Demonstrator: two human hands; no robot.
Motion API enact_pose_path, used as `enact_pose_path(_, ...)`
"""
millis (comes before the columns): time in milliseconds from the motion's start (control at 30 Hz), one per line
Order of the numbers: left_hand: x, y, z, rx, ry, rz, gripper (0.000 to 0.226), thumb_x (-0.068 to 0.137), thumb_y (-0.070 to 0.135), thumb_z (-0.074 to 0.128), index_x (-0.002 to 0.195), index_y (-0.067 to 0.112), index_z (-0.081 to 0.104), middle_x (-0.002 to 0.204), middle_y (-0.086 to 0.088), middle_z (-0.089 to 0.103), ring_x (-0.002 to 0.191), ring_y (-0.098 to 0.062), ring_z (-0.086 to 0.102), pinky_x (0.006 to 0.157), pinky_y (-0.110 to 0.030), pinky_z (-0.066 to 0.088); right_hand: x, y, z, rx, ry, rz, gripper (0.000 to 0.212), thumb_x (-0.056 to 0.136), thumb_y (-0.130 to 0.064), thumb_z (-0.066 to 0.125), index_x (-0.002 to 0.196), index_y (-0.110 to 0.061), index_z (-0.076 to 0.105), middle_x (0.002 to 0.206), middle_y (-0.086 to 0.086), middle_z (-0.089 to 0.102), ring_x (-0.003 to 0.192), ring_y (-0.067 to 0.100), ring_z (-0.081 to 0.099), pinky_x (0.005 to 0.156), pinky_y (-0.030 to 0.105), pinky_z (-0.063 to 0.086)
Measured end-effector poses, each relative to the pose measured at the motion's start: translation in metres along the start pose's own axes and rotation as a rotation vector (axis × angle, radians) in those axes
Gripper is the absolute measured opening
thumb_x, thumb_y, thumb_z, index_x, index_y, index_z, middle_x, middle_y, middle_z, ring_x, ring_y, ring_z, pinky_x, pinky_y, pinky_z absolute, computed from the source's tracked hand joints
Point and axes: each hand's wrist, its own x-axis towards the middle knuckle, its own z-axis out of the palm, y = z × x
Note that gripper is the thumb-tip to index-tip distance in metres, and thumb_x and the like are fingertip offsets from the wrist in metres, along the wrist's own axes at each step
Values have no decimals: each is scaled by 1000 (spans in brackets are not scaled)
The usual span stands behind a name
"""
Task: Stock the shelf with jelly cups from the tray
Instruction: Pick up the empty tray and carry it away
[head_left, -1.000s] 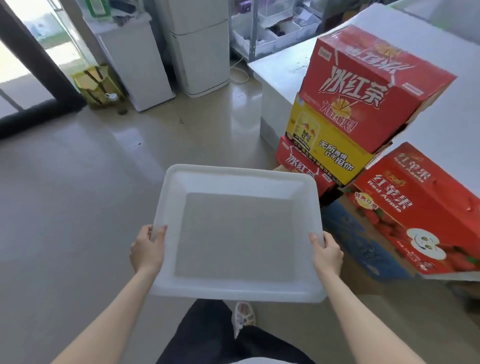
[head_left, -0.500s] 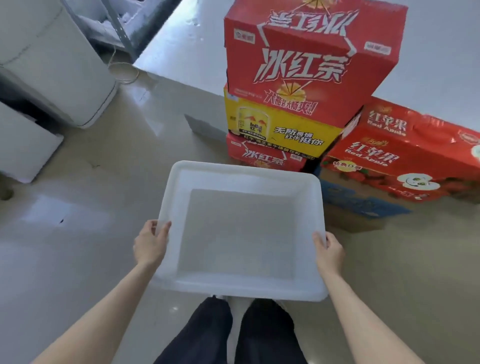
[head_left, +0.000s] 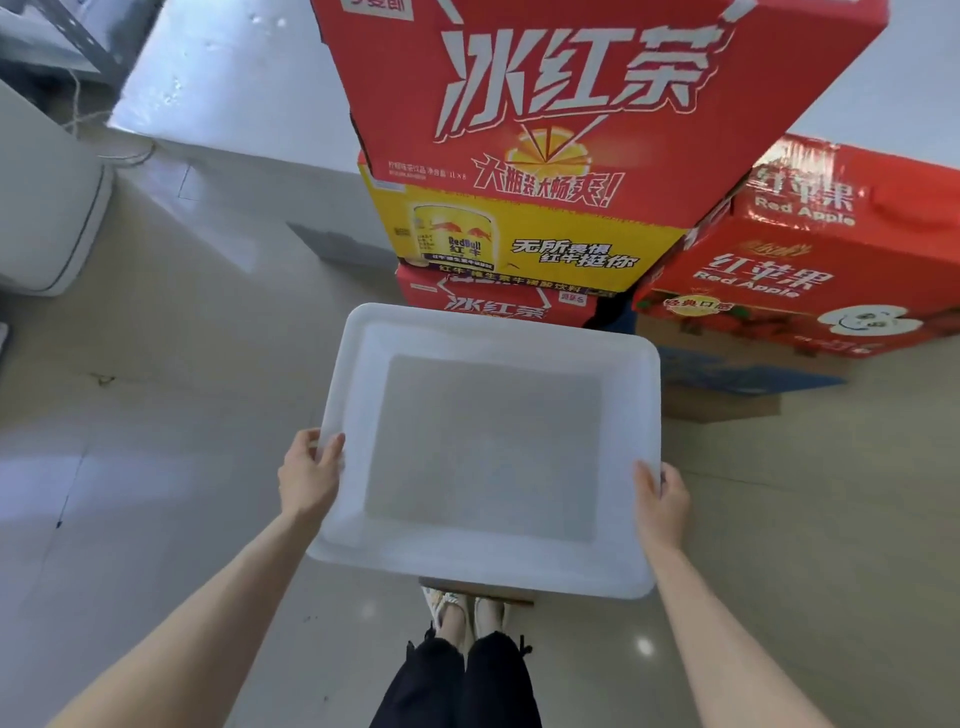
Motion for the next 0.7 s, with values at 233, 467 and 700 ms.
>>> enact_pose_path(233, 21, 10, 24, -30, 10, 9, 28, 95, 23, 54, 116, 6, 56, 94, -7, 61, 85, -23, 60, 74, -29, 41, 29, 12, 17, -21, 13, 0, 11, 95, -13, 54, 86, -7, 54, 70, 1, 53, 58, 9, 48, 48, 11, 37)
enact_pose_path(467, 25, 4, 37, -3, -20, -4, 29, 96, 23, 51, 119, 6, 53, 95, -6, 60, 90, -26, 60, 75, -29, 40, 41, 23, 19, -42, -9, 10, 10, 96, -15, 52, 90, -7, 54, 72, -4, 55, 61, 11, 50, 46, 10, 37)
enact_pose_path(700, 23, 1, 28, 126, -114, -1, 39, 96, 25, 49, 132, 10, 45, 122, -14, 60, 107, -33, 57, 93, -42, 45, 40, 30, 20, -131, -41, 56, 20, 95, -14, 51, 112, -3, 55, 92, 1, 61, 79, 22, 56, 65, 27, 40)
